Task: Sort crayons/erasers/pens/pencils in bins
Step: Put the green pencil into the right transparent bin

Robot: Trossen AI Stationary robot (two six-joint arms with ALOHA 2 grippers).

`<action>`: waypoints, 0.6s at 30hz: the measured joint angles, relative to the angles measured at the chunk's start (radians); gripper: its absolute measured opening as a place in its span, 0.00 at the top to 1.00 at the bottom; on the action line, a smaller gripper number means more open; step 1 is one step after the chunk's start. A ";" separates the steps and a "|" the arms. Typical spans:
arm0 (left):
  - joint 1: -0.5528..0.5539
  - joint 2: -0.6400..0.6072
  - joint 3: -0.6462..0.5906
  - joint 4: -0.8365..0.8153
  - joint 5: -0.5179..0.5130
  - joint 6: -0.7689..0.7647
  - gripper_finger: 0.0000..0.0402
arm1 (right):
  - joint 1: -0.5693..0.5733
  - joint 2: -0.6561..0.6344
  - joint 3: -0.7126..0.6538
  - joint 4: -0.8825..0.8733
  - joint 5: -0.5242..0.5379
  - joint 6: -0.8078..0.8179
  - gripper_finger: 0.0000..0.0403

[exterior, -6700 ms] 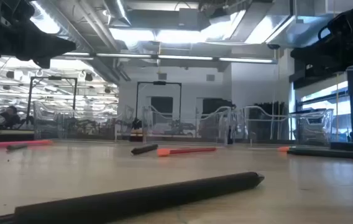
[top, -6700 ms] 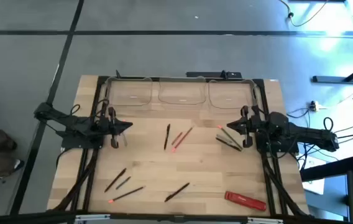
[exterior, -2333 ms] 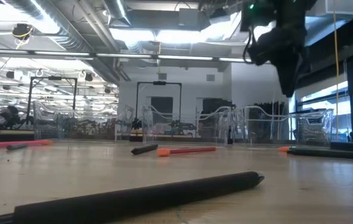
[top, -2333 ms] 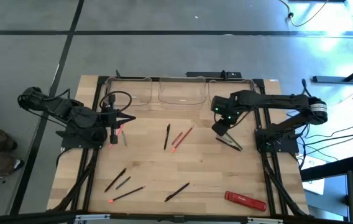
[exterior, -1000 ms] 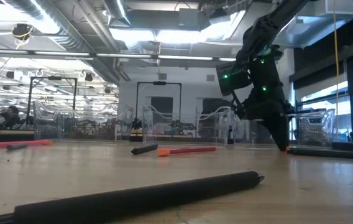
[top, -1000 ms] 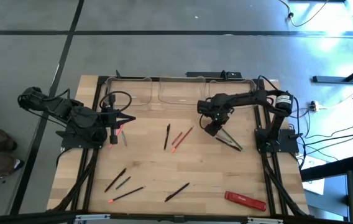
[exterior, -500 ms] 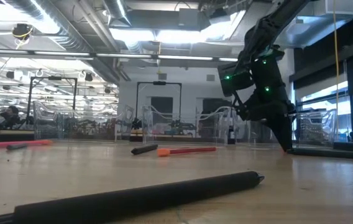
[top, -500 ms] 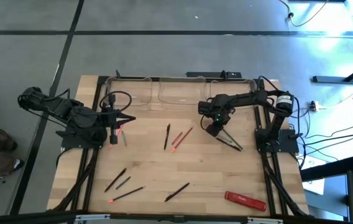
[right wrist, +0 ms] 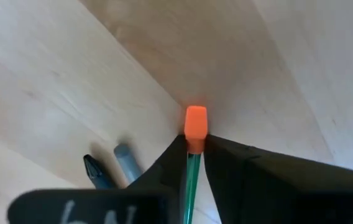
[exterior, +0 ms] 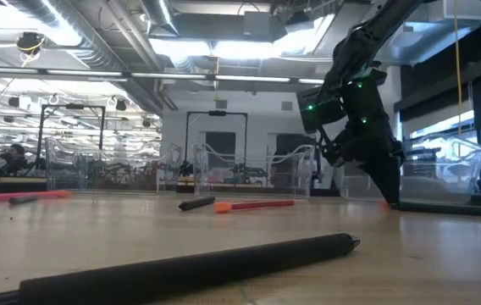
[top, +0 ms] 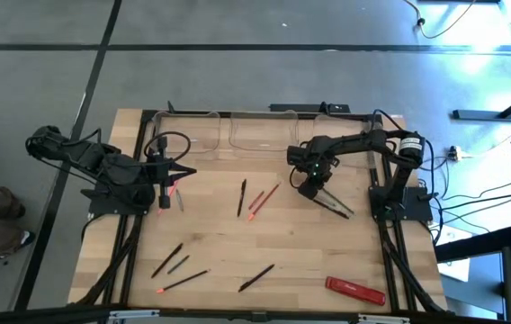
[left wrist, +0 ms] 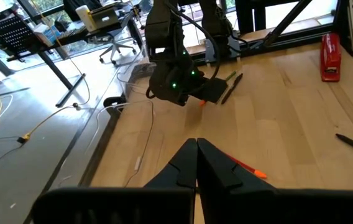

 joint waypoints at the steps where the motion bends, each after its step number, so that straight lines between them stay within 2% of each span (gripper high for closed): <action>1: 0.000 0.000 0.000 0.000 0.000 0.000 1.00 | 0.000 0.000 0.000 0.000 0.001 0.001 0.87; 8: 0.000 0.000 0.000 0.000 0.000 0.000 1.00 | 0.000 0.000 0.000 -0.002 0.009 -0.017 0.86; 18: 0.000 0.000 0.000 0.000 0.000 0.000 1.00 | 0.000 0.000 0.002 -0.011 -0.002 -0.040 0.90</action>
